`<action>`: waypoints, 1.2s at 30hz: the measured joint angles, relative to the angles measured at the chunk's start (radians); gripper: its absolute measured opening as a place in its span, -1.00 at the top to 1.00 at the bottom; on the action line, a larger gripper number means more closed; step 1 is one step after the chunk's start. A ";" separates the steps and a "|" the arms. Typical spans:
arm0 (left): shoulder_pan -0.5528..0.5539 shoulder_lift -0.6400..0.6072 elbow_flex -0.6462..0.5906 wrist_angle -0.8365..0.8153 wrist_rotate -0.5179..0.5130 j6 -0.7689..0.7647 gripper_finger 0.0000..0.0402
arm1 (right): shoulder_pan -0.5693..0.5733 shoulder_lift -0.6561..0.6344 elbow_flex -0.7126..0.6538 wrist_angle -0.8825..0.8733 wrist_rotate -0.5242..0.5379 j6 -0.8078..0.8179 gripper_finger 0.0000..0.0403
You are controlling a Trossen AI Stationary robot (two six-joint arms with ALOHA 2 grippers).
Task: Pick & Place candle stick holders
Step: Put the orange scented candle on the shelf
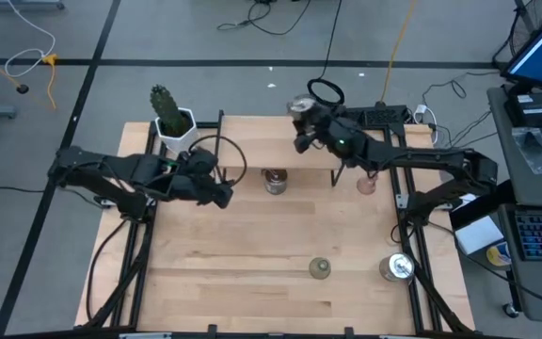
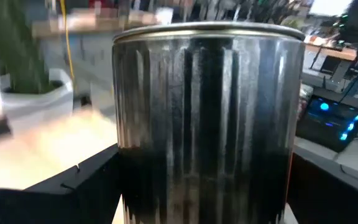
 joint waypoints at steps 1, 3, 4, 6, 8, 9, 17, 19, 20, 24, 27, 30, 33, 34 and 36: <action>-0.006 -0.018 -0.024 0.026 0.003 -0.001 -0.85 | -0.003 -0.009 -0.040 0.067 -0.001 0.019 -0.75; -0.012 -0.044 -0.067 0.073 0.005 0.001 -0.87 | -0.011 -0.022 -0.132 0.206 0.003 0.062 -0.75; -0.013 -0.056 -0.086 0.107 0.005 0.009 -0.87 | -0.013 -0.022 -0.171 0.280 0.003 0.081 -0.75; -0.017 -0.072 -0.125 0.143 0.012 0.020 -0.89 | -0.016 -0.021 -0.239 0.401 -0.001 0.130 -0.75; -0.018 -0.086 -0.152 0.186 0.015 0.027 -0.90 | -0.018 -0.012 -0.280 0.458 0.010 0.167 -0.75; -0.018 -0.092 -0.162 0.194 0.017 0.026 -0.91 | -0.018 -0.008 -0.293 0.461 0.023 0.179 -0.75; -0.014 -0.093 -0.186 0.228 0.035 0.031 -0.87 | -0.018 0.005 -0.274 0.448 0.050 0.123 -0.75; -0.013 -0.091 -0.186 0.227 0.034 0.031 -0.86 | -0.013 0.007 -0.262 0.404 0.050 0.134 -0.75; -0.013 -0.091 -0.186 0.227 0.035 0.031 -0.85 | -0.008 0.007 -0.252 0.379 0.051 0.144 -0.75; -0.013 -0.091 -0.186 0.227 0.034 0.032 -0.84 | 0.029 0.006 -0.214 0.276 0.106 0.161 -0.75; -0.013 -0.091 -0.186 0.227 0.034 0.032 -0.87 | 0.064 0.007 -0.208 0.260 0.200 0.165 -0.75; -0.013 -0.091 -0.186 0.227 0.033 0.035 -0.89 | 0.096 0.007 -0.206 0.275 0.294 0.210 -0.75; -0.013 -0.091 -0.186 0.227 0.025 0.035 -0.87 | 0.120 0.032 -0.206 0.296 0.364 0.218 -0.75; -0.013 -0.091 -0.186 0.227 0.025 0.036 -0.87 | 0.127 0.046 -0.206 0.307 0.378 0.227 -0.75; -0.013 -0.091 -0.186 0.226 0.025 0.043 -0.85 | 0.141 0.071 -0.207 0.331 0.393 0.250 -0.75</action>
